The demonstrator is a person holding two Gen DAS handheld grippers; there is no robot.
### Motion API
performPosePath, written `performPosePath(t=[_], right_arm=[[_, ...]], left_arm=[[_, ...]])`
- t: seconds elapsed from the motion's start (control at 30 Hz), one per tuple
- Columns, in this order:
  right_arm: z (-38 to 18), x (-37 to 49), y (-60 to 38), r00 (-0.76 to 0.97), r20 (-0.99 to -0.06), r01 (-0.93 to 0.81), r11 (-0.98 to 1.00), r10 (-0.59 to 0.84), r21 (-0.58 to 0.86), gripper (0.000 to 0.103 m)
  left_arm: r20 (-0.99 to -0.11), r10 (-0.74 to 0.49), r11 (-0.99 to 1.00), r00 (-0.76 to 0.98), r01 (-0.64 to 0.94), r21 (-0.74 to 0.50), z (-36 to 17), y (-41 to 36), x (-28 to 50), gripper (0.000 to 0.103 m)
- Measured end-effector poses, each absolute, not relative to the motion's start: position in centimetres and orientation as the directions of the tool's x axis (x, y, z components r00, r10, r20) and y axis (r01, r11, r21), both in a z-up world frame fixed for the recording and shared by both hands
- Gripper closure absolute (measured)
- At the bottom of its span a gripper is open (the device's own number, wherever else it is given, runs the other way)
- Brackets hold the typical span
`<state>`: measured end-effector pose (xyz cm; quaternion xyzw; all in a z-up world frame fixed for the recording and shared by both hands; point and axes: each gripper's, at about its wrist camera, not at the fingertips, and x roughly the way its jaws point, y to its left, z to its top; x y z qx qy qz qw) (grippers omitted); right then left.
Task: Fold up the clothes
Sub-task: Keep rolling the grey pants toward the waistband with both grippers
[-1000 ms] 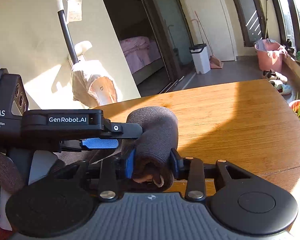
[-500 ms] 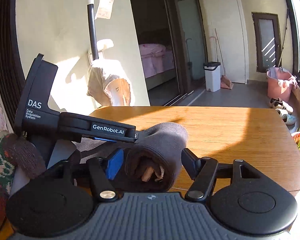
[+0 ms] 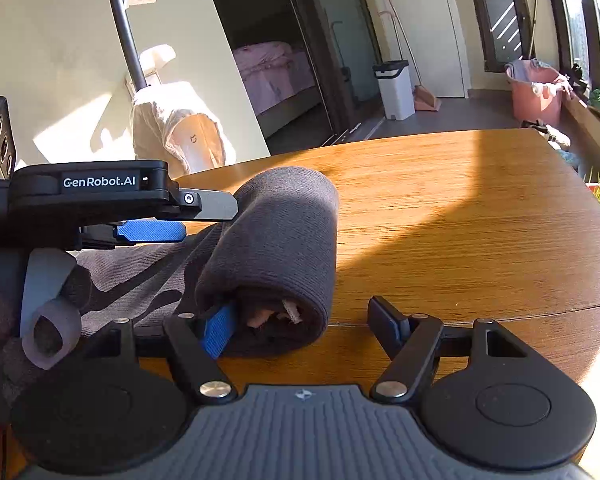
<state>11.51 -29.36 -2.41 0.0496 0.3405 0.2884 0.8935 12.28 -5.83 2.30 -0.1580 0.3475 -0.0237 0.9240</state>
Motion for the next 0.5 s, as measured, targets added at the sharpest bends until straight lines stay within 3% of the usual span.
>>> performPosePath(t=[0.2,0.27,0.37,0.5], right_arm=[[-1.8,11.3,-30.3,0.595,-0.55,-0.495,0.807,0.586,0.324,0.032],[-1.2,11.3,-31.6,0.583,-0.501,-0.499,0.768,0.64,0.4,0.032],[-0.6,12.0,-33.1,0.592,-0.44,-0.453,0.73,0.675,0.511,0.032],[-1.4,13.8,-31.9,0.59,-0.448,-0.418,0.729,0.671,0.541,0.032]], left_arm=[[-0.65,-0.095,0.981,0.754,-0.04,-0.191,1.6,-7.4,12.5,0.018],[-0.648,-0.093,0.978,0.756,-0.053,-0.202,1.0,-6.9,12.7,0.013],[-0.65,-0.11,0.971,0.752,-0.057,-0.231,0.7,-6.0,12.7,0.013],[-0.648,-0.14,0.959,0.748,-0.06,-0.277,0.4,-5.2,12.8,0.012]])
